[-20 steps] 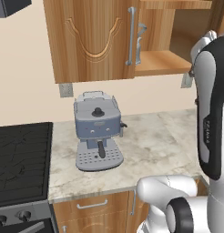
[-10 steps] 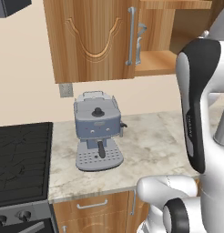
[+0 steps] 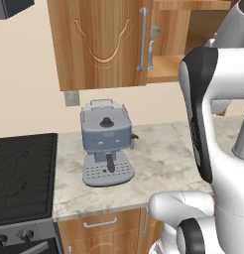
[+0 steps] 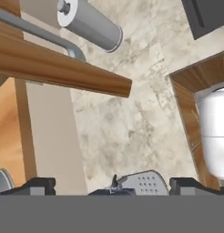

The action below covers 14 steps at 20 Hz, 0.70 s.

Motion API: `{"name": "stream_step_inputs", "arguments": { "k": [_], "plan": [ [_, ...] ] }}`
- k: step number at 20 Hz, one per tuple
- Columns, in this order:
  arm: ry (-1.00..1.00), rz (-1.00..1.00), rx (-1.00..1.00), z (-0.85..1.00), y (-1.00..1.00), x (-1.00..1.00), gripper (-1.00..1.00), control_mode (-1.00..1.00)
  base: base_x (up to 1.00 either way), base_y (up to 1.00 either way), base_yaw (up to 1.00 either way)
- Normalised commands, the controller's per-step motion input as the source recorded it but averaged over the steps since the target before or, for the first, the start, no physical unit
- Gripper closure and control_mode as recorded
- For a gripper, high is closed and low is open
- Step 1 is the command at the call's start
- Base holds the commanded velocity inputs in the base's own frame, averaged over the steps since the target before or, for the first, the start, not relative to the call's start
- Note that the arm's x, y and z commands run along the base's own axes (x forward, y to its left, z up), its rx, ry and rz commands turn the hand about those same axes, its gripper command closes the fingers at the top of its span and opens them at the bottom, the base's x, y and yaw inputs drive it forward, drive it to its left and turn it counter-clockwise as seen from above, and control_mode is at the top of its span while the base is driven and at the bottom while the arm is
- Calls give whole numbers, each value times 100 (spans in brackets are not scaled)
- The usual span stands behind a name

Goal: Open the cabinet, pick the kettle from the cabinet, and place it in the sink.

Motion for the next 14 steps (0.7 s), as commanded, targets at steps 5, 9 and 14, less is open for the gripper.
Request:
{"name": "stream_step_inputs", "arguments": {
  "k": [5, 9, 14],
  "plan": [
    [-8, -2, -14, -16, -14, 29, -100, -100, 0, 0, 0],
    [0, -11, -8, -16, -11, 45, -100, -100, 0, 0, 0],
    [0, -19, -2, -11, -10, 45, -100, -100, 0, 0, 0]
  ]
}}
